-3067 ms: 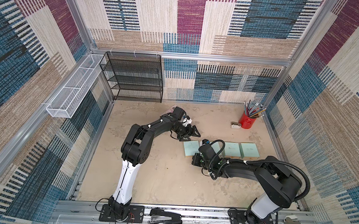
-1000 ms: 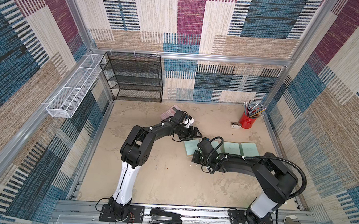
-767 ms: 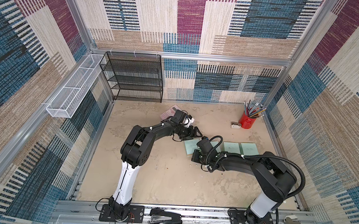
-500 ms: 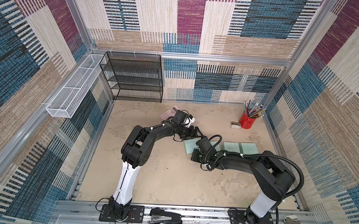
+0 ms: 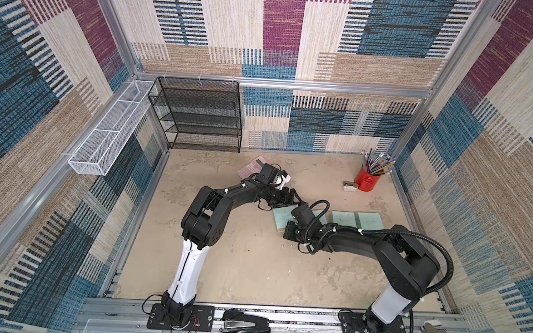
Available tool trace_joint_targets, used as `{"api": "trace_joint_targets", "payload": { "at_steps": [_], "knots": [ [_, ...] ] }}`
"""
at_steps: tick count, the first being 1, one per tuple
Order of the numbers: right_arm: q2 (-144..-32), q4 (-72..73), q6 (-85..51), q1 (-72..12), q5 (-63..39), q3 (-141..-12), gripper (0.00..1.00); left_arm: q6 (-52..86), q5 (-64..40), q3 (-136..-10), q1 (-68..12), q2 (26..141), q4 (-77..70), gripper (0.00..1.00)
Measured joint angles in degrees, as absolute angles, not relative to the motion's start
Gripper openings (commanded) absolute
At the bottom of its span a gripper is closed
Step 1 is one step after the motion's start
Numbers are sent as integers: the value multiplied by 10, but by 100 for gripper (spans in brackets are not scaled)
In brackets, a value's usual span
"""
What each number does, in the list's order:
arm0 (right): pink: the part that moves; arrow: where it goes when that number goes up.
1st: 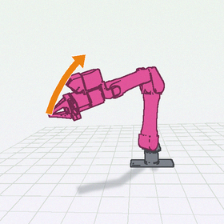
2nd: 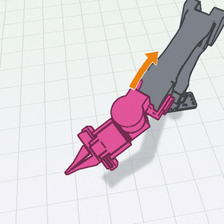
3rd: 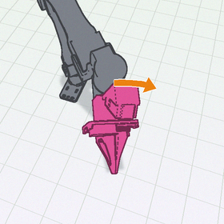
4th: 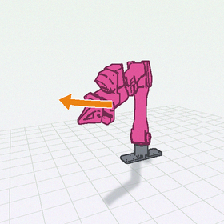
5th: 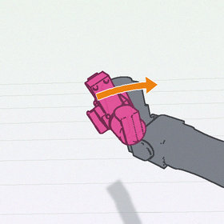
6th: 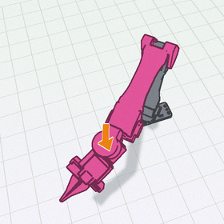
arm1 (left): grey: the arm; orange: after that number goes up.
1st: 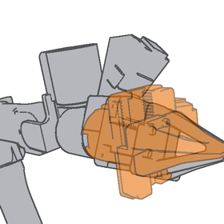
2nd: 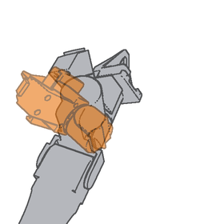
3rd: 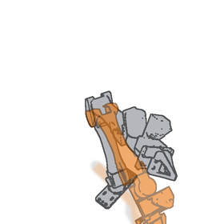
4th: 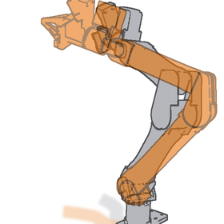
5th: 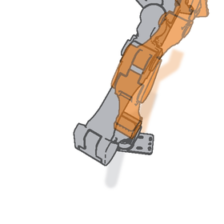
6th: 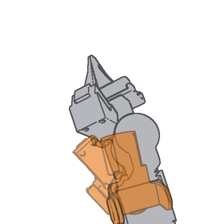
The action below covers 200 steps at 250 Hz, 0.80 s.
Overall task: Take out the earrings from the drawer-style jewelry box
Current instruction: Adjust the jewelry box at the center of the board.
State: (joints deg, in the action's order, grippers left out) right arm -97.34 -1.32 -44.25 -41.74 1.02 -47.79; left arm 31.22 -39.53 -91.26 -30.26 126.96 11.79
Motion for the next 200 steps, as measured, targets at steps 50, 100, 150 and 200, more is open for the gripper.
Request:
{"api": "trace_joint_targets", "payload": {
  "at_steps": [50,100,150,200],
  "knots": [
    [-940,7,-441,-423,10,-462,1,313,-410,-944,-296,1287,155,81],
    [-922,24,-441,-424,10,-444,3,313,-424,-958,-293,1296,175,81],
    [-927,34,-441,-424,-4,-436,8,313,-428,-958,-291,1298,189,81],
    [-936,31,-441,-424,-20,-441,14,315,-437,-958,-290,1301,191,81]
  ]
}}
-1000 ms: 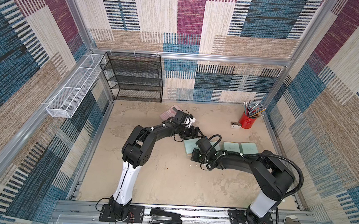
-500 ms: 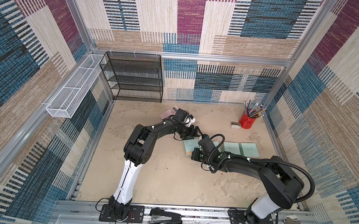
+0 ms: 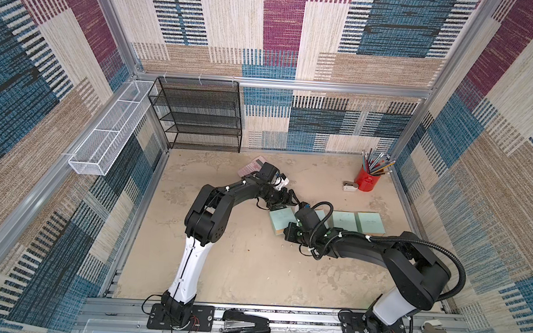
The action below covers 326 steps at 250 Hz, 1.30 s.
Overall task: Take out the earrings from the drawer-style jewelry box
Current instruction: Adjust the jewelry box at the center of the board.
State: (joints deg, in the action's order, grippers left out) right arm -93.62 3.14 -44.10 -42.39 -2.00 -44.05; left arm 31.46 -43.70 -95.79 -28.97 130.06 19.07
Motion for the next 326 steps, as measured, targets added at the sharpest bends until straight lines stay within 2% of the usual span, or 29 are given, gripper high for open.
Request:
{"api": "trace_joint_targets", "payload": {
  "at_steps": [46,101,139,169,241,276,326],
  "knots": [
    [-937,34,-441,-425,-26,-444,16,328,-442,-964,-284,1302,192,81],
    [-916,44,-441,-429,-27,-440,27,332,-467,-981,-282,1310,198,81],
    [-909,45,-441,-429,-30,-437,27,332,-472,-985,-281,1315,203,81],
    [-905,47,-438,-429,-39,-437,31,332,-475,-985,-279,1316,208,81],
    [-949,53,-434,-430,-74,-453,36,335,-488,-992,-275,1318,208,81],
    [-953,62,-434,-430,-84,-454,45,343,-498,-988,-265,1316,204,81],
    [-951,65,-430,-430,-97,-460,51,354,-500,-979,-247,1306,186,81]
  ]
}}
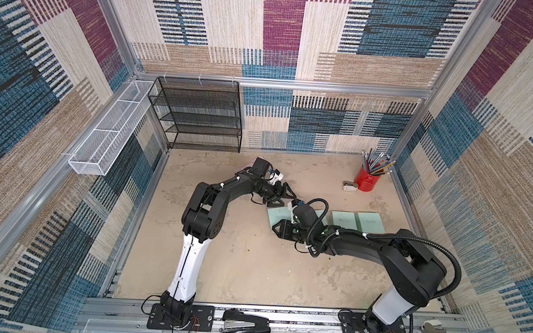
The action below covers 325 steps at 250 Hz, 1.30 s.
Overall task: Take out the earrings from the drawer-style jewelry box
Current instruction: Adjust the jewelry box at the center of the board.
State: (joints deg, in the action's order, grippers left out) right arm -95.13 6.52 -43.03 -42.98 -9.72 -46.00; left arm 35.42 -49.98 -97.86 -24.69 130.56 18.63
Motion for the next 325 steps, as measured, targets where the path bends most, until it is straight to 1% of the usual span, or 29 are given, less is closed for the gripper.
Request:
{"api": "trace_joint_targets", "payload": {
  "at_steps": [26,50,58,79,89,119,128,218,325],
  "knots": [
    [-940,65,-428,-430,-105,-460,56,354,-502,-979,-247,1302,185,81],
    [-918,65,-423,-430,-112,-459,65,354,-504,-983,-247,1302,187,81],
    [-909,62,-421,-430,-114,-458,69,354,-506,-986,-247,1303,187,81],
    [-879,53,-413,-428,-114,-459,87,354,-513,-988,-246,1305,187,81],
    [-862,44,-407,-426,-113,-460,93,354,-514,-988,-246,1306,187,81],
    [-820,23,-388,-406,-100,-465,97,354,-518,-985,-248,1308,186,81],
    [-810,18,-386,-398,-99,-465,100,354,-518,-984,-248,1309,186,81],
    [-718,-31,-364,-349,-74,-428,99,356,-529,-983,-261,1312,173,81],
    [-679,-42,-362,-336,-74,-387,99,359,-529,-973,-279,1308,161,80]
  ]
}}
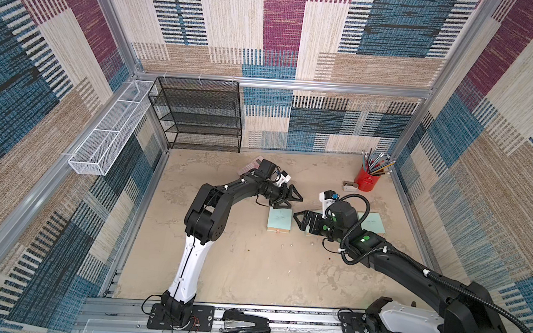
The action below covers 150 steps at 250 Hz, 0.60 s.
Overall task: Take out the earrings from the drawer-style jewelry box
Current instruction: Adjust the jewelry box at the center of the board.
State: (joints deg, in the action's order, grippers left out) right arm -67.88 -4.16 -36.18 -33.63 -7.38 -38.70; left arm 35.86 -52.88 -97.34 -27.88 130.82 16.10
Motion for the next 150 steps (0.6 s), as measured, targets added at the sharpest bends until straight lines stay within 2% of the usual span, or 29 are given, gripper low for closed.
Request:
{"api": "trace_joint_targets", "payload": {
  "at_steps": [88,117,150],
  "knots": [
    [-667,-41,-362,-334,-75,-370,99,390,-531,-951,-283,1275,137,79],
    [-661,-43,-366,-334,-74,-368,99,406,-524,-909,-274,1211,116,80],
    [-649,-48,-365,-334,-69,-369,99,408,-460,-805,-246,1102,110,83]
  ]
}}
